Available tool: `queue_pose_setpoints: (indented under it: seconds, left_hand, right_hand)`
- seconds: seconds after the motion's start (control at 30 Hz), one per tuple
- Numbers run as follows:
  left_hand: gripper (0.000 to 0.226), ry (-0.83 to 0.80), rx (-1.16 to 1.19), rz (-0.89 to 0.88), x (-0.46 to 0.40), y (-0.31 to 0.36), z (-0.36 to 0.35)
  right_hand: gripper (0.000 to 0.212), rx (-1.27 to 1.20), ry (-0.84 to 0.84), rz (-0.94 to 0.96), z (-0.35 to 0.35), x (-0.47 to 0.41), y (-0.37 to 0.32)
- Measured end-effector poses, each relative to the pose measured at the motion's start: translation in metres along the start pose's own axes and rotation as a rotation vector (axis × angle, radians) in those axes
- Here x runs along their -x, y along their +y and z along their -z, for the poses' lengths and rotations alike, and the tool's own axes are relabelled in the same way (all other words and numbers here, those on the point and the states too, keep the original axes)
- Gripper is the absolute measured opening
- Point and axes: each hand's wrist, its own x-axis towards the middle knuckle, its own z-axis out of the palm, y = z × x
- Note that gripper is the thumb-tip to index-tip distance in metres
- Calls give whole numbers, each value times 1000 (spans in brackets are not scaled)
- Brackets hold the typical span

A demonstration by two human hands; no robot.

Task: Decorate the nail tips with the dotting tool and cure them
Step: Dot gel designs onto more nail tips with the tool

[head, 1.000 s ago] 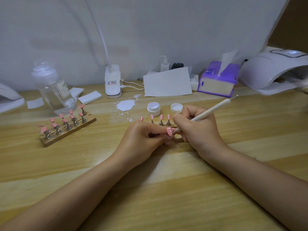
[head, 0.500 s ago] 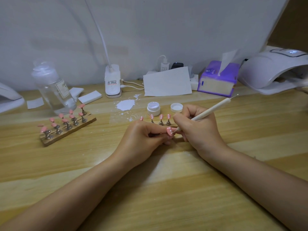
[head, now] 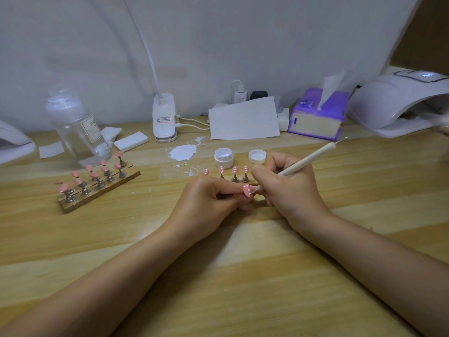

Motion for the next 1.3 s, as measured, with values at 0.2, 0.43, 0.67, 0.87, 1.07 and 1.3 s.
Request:
queue_pose_setpoints:
  seconds: [0.2, 0.43, 0.67, 0.87, 1.07, 1.3]
  left_hand:
    - [23, -2, 2, 10, 0, 0, 0]
    - [24, -1, -2, 8, 0, 0, 0]
    - [26, -4, -5, 10, 0, 0, 0]
    - [23, 3, -16, 16, 0, 0, 0]
    - [23, 5, -24, 16, 0, -1, 0]
    - [21, 5, -20, 15, 0, -1, 0]
  right_hand:
    - [27, -15, 12, -10, -1, 0, 0]
    - [27, 7, 12, 1, 0, 0, 1]
    - [28, -4, 15, 0, 0, -1, 0]
    - [29, -43, 10, -14, -1, 0, -1]
    - [28, -29, 17, -5, -1, -1, 0]
    - [29, -29, 11, -5, 0, -1, 1]
